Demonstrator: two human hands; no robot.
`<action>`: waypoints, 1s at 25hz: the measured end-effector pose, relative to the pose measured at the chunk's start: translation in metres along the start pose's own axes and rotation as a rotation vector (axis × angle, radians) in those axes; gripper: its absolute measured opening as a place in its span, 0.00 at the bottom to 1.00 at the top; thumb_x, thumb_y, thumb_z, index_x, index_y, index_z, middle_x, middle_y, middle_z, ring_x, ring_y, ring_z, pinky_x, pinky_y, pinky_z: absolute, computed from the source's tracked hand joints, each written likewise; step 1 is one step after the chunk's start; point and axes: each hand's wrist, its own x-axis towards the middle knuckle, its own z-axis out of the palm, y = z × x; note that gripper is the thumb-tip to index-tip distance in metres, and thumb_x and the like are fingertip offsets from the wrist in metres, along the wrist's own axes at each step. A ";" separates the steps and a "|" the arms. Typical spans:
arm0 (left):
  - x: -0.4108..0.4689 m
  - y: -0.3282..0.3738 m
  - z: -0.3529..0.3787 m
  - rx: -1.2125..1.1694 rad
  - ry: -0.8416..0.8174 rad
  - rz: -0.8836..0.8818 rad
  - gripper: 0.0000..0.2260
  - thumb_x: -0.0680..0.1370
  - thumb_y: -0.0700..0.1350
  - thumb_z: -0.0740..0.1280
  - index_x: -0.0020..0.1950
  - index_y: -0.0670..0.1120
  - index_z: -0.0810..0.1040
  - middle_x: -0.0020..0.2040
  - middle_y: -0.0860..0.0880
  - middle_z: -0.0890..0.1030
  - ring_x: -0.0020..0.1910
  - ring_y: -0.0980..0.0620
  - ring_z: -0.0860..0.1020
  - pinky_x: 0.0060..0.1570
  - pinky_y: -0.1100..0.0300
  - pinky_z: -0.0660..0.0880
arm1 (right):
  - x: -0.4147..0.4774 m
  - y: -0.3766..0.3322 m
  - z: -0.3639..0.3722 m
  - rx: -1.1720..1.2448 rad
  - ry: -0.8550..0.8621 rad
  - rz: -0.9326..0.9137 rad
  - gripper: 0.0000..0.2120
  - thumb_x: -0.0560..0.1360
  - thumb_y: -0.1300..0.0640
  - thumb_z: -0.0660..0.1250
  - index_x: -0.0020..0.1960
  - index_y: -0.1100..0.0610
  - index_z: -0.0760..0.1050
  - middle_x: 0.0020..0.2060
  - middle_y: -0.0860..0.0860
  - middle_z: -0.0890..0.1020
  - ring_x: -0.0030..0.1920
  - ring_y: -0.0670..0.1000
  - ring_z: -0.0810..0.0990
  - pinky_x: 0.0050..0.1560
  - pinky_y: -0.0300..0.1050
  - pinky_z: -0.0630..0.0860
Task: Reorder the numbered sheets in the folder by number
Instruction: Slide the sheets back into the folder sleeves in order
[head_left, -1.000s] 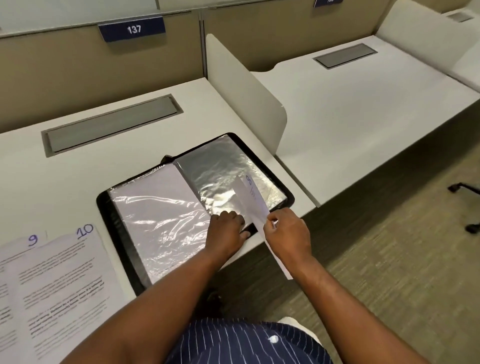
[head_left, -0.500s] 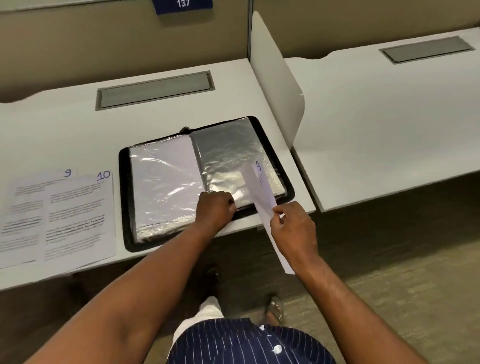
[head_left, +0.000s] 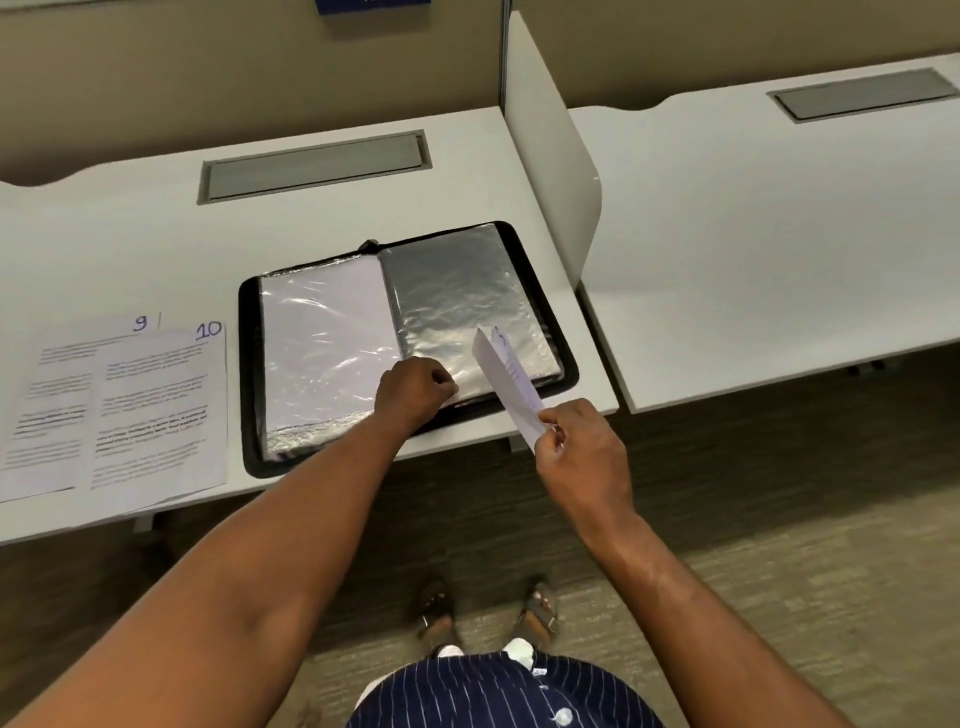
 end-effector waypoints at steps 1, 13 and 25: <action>0.001 -0.001 -0.002 -0.039 -0.007 -0.012 0.04 0.75 0.52 0.74 0.43 0.53 0.85 0.45 0.53 0.85 0.46 0.50 0.81 0.50 0.54 0.77 | -0.001 -0.002 0.001 -0.010 0.002 -0.015 0.11 0.79 0.59 0.70 0.61 0.55 0.79 0.56 0.50 0.78 0.54 0.44 0.76 0.52 0.42 0.83; 0.006 -0.020 -0.014 -0.238 -0.034 0.016 0.06 0.77 0.49 0.72 0.48 0.47 0.86 0.46 0.51 0.84 0.47 0.51 0.80 0.49 0.56 0.76 | -0.015 -0.001 0.021 -0.227 -0.115 -0.105 0.14 0.78 0.61 0.67 0.62 0.58 0.82 0.56 0.51 0.81 0.54 0.47 0.77 0.57 0.42 0.80; -0.026 -0.016 0.000 -0.181 0.225 0.035 0.08 0.77 0.51 0.67 0.47 0.51 0.85 0.45 0.52 0.86 0.46 0.50 0.82 0.50 0.55 0.76 | 0.013 -0.044 0.018 -0.540 -0.315 -0.078 0.11 0.78 0.57 0.69 0.58 0.60 0.80 0.52 0.55 0.79 0.49 0.54 0.77 0.45 0.46 0.72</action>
